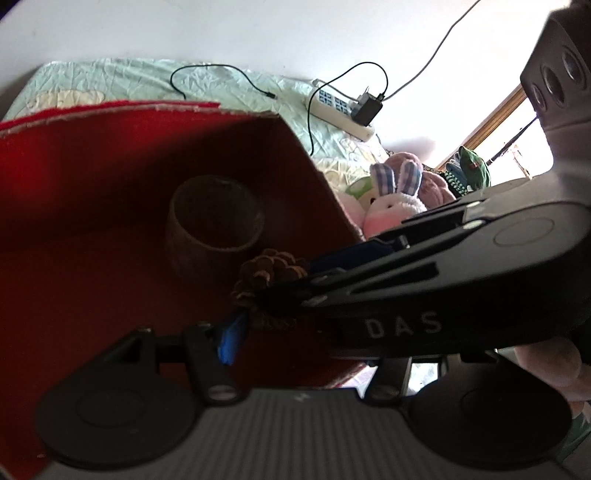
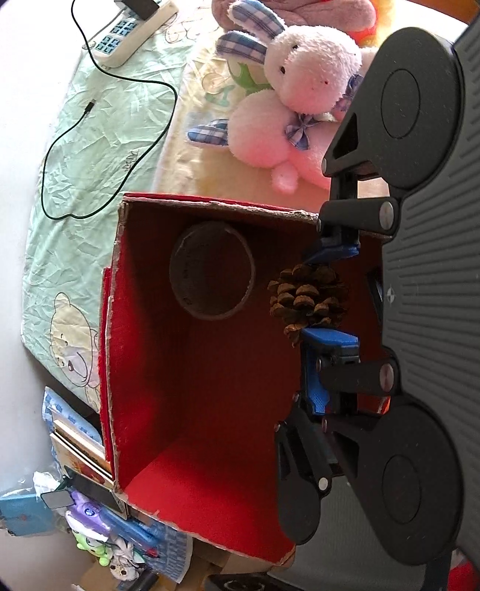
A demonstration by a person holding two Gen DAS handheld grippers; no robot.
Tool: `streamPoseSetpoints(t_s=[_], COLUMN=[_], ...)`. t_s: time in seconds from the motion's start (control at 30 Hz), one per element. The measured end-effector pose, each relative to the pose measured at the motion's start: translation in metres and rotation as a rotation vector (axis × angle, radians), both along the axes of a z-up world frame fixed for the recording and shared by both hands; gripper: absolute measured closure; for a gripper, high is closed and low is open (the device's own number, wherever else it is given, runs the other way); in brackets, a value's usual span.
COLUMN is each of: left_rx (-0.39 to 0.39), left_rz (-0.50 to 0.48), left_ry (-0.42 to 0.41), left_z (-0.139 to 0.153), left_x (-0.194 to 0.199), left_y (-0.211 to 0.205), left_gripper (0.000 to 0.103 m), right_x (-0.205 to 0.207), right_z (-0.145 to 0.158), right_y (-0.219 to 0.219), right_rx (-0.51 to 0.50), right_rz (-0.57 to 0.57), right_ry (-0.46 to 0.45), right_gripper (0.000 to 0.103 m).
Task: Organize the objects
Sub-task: 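Lift the pine cone and carry it over the red box, then lower the pine cone into the box and open the right tool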
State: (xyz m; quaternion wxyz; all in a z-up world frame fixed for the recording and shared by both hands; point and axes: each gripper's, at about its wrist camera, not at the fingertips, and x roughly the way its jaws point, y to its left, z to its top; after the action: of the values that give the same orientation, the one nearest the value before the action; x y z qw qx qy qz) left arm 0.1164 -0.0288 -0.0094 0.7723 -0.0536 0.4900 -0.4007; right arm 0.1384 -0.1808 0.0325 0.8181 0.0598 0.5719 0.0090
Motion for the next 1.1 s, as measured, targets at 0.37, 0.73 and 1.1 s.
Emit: streamPoseSetpoints(t_s=[0.37, 0.73, 1.1], left_rx=[-0.012, 0.021, 0.177], left_rz=[0.006, 0.013, 0.260], left_ry=[0.049, -0.047, -0.200], left_z=[-0.010, 0.007, 0.033], left_x=[0.011, 0.002, 0.005], left_y=[0.001, 0.027, 0.089], left_gripper=[0.043, 0.043, 0.043], right_x=[0.002, 0.001, 0.018], right_z=[0.002, 0.003, -0.007], right_y=[-0.007, -0.016, 0.001], right_rx=[0.039, 0.095, 0.221], right_rz=[-0.047, -0.095, -0.106], right_ry=[-0.009, -0.066, -0.073], right_gripper=[0.063, 0.063, 0.065])
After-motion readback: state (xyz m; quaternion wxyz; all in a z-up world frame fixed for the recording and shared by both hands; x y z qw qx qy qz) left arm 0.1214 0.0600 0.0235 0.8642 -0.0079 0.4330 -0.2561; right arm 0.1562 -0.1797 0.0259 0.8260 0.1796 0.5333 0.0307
